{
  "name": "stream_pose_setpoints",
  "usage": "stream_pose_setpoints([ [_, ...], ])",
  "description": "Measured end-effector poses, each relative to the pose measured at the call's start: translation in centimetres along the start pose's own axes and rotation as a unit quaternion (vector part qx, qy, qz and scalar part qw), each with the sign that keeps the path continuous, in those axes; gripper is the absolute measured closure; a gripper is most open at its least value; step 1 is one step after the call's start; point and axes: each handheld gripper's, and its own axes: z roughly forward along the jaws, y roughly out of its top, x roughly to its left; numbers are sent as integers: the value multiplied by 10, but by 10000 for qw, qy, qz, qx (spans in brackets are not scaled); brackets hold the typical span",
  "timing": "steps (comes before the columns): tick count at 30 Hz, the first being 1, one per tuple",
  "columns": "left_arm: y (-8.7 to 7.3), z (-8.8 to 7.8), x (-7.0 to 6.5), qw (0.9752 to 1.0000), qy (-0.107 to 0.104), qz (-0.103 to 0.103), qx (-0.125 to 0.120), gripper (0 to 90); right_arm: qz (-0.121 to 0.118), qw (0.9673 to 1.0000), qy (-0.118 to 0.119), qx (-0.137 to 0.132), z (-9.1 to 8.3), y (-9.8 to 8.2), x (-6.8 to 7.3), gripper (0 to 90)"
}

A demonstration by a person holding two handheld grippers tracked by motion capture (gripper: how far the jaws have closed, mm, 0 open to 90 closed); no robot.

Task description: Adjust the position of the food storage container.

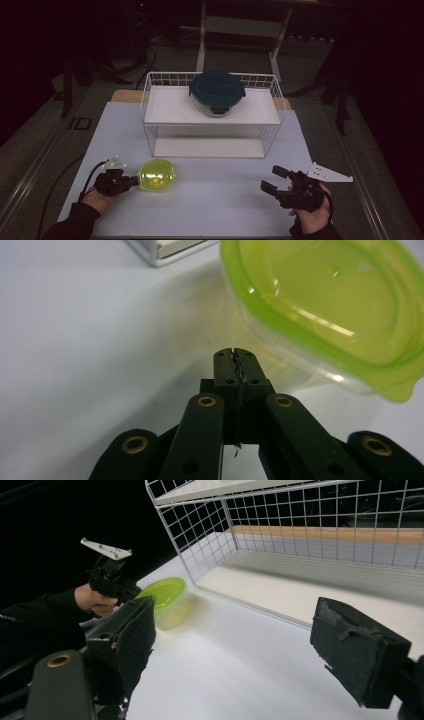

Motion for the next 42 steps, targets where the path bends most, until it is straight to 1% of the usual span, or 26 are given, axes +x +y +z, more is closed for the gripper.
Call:
stream_pose_setpoints([
  [2,2,3,-1,10000,-35,-2,-16,887,6,10000,2,11,0,0,0,176],
  [4,4,5,-3,10000,-63,39,14,887,2,10000,2,10,0,0,0,176],
  [10,17,20,-11,9998,-148,140,64,887,23,10000,-11,62,2,-2,-1,177],
  [12,17,20,-11,9998,-148,140,64,887,17,10000,-7,74,3,-2,-1,177],
  [13,22,29,-14,9995,-186,203,126,887,9,10000,-2,97,4,-3,0,177],
  [14,23,31,-15,9995,-228,189,114,887,8,9999,12,103,4,-3,-1,177],
  [15,25,32,-16,9993,-261,260,118,887,25,9999,24,108,4,-3,-1,177],
  [16,26,34,-17,9993,-245,278,108,887,51,9999,32,120,4,-4,-1,177],
  [18,29,37,-18,9992,-279,267,122,887,88,9999,33,116,5,-5,-2,177],
  [19,30,39,-20,9992,-249,283,133,887,105,9999,47,122,5,-5,-2,177],
  [20,31,40,-21,9992,-269,256,155,887,96,9998,61,132,5,-5,-2,177],
  [21,31,41,-22,9991,-285,279,166,887,67,9999,37,133,5,-6,-1,177],
  [22,32,42,-23,9990,-246,310,199,887,47,9999,32,131,5,-5,-1,177],
  [23,31,42,-23,9989,-253,315,242,887,26,9999,28,130,4,-5,0,177],
  [25,31,42,-23,9989,-253,315,242,886,-13,9999,-4,126,4,-5,0,177],
  [27,27,38,-22,9990,-216,304,243,886,-24,9999,-30,120,2,-5,0,184],
  [29,25,35,-20,9993,-225,215,214,886,-61,9999,-90,107,1,-6,-1,185],
  [30,25,35,-20,9993,-225,215,214,887,-61,9999,-90,107,1,-6,-1,185],
  [31,24,34,-19,9994,-234,148,202,887,-58,9999,-123,92,0,-6,-3,185],
  [32,24,34,-19,9993,-273,131,200,887,-64,9999,-130,94,1,-6,-3,185],
  [36,24,35,-21,9994,-260,163,189,887,-90,9998,-153,117,1,-7,-2,185],
  [37,27,37,-25,9991,-319,195,195,887,-97,9998,-176,97,1,-7,-2,184],
  [38,27,38,-26,9991,-339,201,182,887,-116,9997,-209,87,1,-7,-2,184],
  [39,27,38,-26,9991,-339,201,182,887,-150,9995,-253,79,0,-7,-2,184],
  [42,29,40,-27,9989,-347,228,204,887,-150,9995,-259,87,0,-7,-3,184],
])
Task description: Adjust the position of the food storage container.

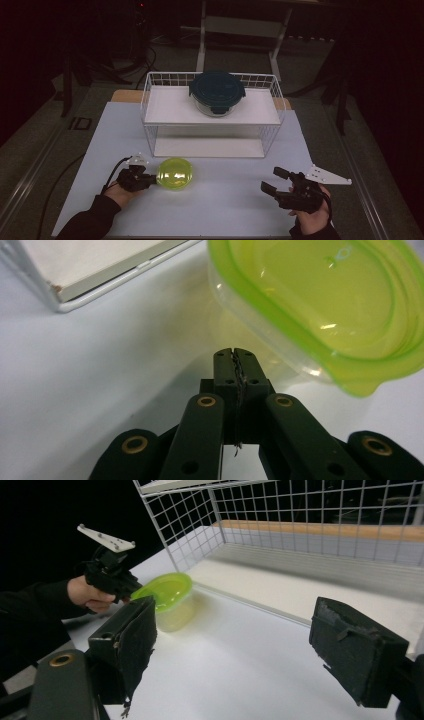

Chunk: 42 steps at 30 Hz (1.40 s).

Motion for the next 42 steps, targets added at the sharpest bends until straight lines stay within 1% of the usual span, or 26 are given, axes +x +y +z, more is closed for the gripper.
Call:
stream_pose_setpoints([
  [1,2,4,-2,10000,-33,-13,5,887,-15,10000,-22,-2,0,0,0,184],
  [6,7,11,-6,9999,-126,2,-4,887,-82,9999,-74,15,1,-1,0,185],
  [8,10,15,-8,9999,-138,21,7,887,-83,9999,-81,18,1,-1,0,185],
  [9,11,17,-9,9998,-182,29,-8,887,-86,9999,-89,20,1,-1,0,185],
  [12,15,23,-12,9998,-194,61,-23,887,-81,9999,-97,20,1,-2,0,185],
  [13,16,24,-12,9998,-165,74,-17,887,-97,9999,-107,26,1,-2,0,184],
  [16,15,22,-11,9998,-179,-12,-62,887,-113,9999,-108,38,1,-2,1,185],
  [18,15,18,-11,9999,-145,30,-79,887,-119,9999,-110,36,1,-2,1,184],
  [19,15,16,-11,9998,-140,14,-109,887,-116,9999,-101,34,1,-1,1,184],
  [20,16,16,-11,9998,-171,-11,-125,887,-115,9999,-108,39,1,-1,1,184],
  [22,18,18,-13,9997,-184,2,-145,887,-115,9999,-100,48,2,-2,1,184],
  [24,19,22,-15,9996,-256,-5,-145,886,-113,9999,-100,62,3,-2,2,184],
  [27,21,26,-17,9996,-269,8,-105,887,-115,9998,-113,81,3,-2,2,184],
  [29,25,33,-20,9995,-304,78,-78,887,-84,9999,-100,75,3,-3,1,184],
  [30,27,35,-21,9993,-357,30,-72,887,-94,9999,-115,74,3,-3,0,183],
  [31,29,37,-22,9993,-364,69,-65,887,-92,9998,-124,84,3,-3,0,184],
  [32,30,40,-23,9993,-365,72,-56,886,-79,9999,-115,83,2,-3,0,184],
  [33,32,42,-25,9991,-410,71,-43,887,-67,9999,-108,79,2,-3,0,183],
  [34,34,45,-27,9991,-426,60,-50,887,-96,9999,-118,83,2,-3,0,184],
  [38,39,55,-35,9983,-565,143,-25,887,-105,9998,-122,78,2,-3,1,184],
  [39,40,57,-37,9982,-581,135,-19,887,-88,9999,-104,76,2,-3,0,184],
  [42,41,59,-39,9981,-600,148,-19,887,-91,9999,-114,84,2,-3,0,184],
])
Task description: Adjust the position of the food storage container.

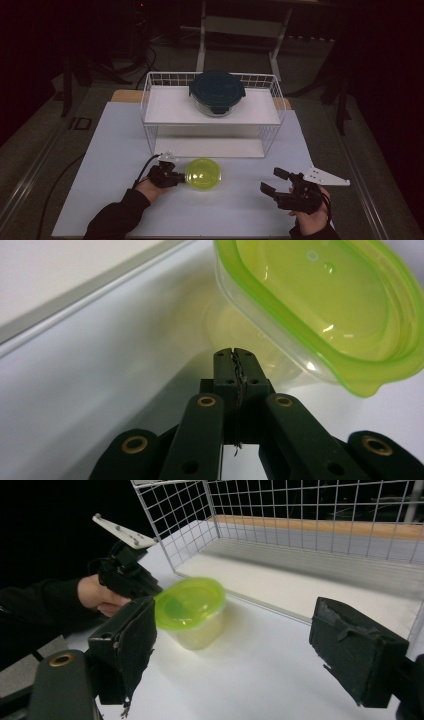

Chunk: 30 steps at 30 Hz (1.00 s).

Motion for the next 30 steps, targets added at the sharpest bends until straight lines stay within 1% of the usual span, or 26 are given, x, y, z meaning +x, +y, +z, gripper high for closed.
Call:
stream_pose_setpoints([
  [1,4,8,-5,9999,-56,66,74,886,14,10000,14,-9,0,0,0,184],
  [5,7,16,-9,9998,-121,100,100,886,6,10000,5,-22,-1,0,-1,184],
  [7,8,18,-11,9998,-170,82,100,886,5,10000,6,-21,-1,0,-1,184],
  [8,9,20,-12,9997,-162,115,116,886,10,10000,6,-23,0,0,-1,184],
  [13,12,25,-15,9996,-208,146,147,886,12,10000,5,-8,0,0,-1,184],
  [15,15,28,-16,9997,-213,94,110,886,8,10000,5,-5,0,0,-1,184],
  [17,18,32,-17,9996,-213,136,107,886,14,10000,12,-5,0,0,-1,184],
  [19,18,32,-17,9996,-213,136,107,886,10,10000,13,-9,0,0,-1,184],
  [20,21,36,-22,9994,-217,233,136,886,-5,10000,14,-2,0,0,-1,184],
  [21,23,38,-23,9994,-226,225,136,886,4,10000,18,2,1,0,-1,184],
  [24,24,39,-23,9995,-227,181,142,885,14,10000,16,31,1,-1,-2,184],
  [27,24,34,-23,9996,-215,137,104,880,-15,10000,8,57,2,-1,-1,184],
  [28,24,31,-23,9996,-211,152,67,866,-12,10000,12,65,2,-1,-1,184],
  [29,24,28,-22,9996,-223,162,42,817,-26,10000,16,76,3,-1,-1,184],
  [30,24,28,-22,9996,-223,162,42,802,-31,10000,10,85,3,-1,-1,184],
])
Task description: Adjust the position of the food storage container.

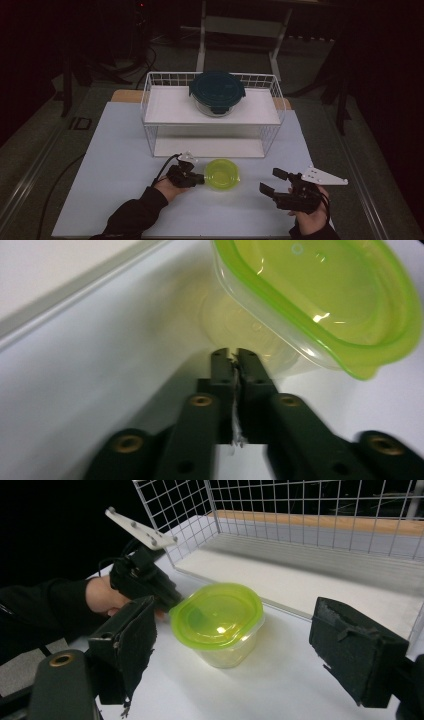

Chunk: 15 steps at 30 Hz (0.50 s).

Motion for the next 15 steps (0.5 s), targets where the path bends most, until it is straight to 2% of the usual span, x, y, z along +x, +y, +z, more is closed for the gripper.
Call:
stream_pose_setpoints([
  [1,-1,-8,1,9998,86,-89,-125,773,-4,10000,-6,-1,0,0,0,184],
  [3,-1,-15,2,9998,180,-22,-126,715,-21,10000,-5,-19,-1,0,0,184],
  [7,-3,-33,4,9994,233,-88,-238,563,-59,10000,-16,-56,-2,2,0,184],
  [10,-4,-48,6,9989,148,-99,-429,404,-77,9999,-54,-36,-3,3,-1,191],
  [13,-4,-63,9,9966,-235,-259,-750,240,-138,9999,-85,-14,-1,3,-1,191],
  [14,-3,-67,8,9955,-293,-305,-853,201,-145,9999,-72,17,0,4,-1,191],
  [15,-3,-67,8,9955,-293,-305,-853,156,-145,9999,-72,17,0,4,-1,191],
])
